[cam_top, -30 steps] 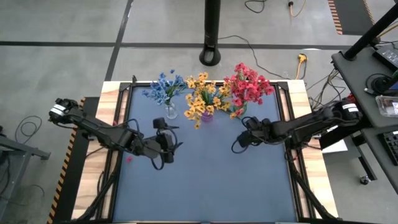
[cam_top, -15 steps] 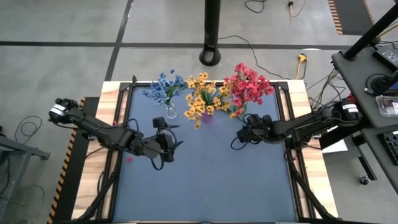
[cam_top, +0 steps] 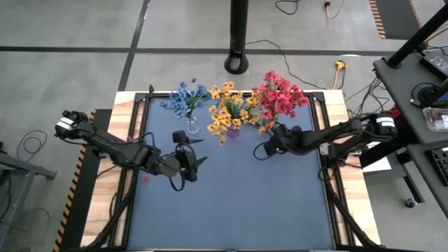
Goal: Sort flowers into vase by color
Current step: Put the blue flowers into the transparent vase
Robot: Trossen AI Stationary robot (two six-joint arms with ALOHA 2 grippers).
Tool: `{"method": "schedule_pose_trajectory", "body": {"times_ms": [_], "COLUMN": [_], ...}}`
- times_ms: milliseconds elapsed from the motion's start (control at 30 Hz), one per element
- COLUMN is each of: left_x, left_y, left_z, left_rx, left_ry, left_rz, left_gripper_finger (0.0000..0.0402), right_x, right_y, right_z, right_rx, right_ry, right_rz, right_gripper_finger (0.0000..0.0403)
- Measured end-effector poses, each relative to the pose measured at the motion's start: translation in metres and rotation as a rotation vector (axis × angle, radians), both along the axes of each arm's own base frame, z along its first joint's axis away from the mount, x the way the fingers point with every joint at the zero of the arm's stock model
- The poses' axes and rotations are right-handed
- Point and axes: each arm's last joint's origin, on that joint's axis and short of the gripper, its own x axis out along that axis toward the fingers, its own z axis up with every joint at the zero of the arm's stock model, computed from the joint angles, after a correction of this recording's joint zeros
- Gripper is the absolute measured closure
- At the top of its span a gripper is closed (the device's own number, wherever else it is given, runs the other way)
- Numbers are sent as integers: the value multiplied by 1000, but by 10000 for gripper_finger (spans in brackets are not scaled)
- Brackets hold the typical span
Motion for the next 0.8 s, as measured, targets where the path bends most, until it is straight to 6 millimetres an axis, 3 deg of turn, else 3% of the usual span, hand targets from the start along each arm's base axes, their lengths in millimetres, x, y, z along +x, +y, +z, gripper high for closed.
{"method": "schedule_pose_trajectory", "body": {"times_ms": [333, 800], "left_x": [0, 0], "left_y": [2, 3], "left_z": [-4, -5], "left_rx": [4, 1], "left_ry": [11, 9], "left_rz": [9, 12], "left_gripper_finger": [92, 92], "right_x": [8, 9], "right_y": [-6, -4], "right_z": [-15, -18], "right_rx": [32, 139], "right_ry": [15, 12], "right_rz": [-6, 40], "right_gripper_finger": [217, 387]}}
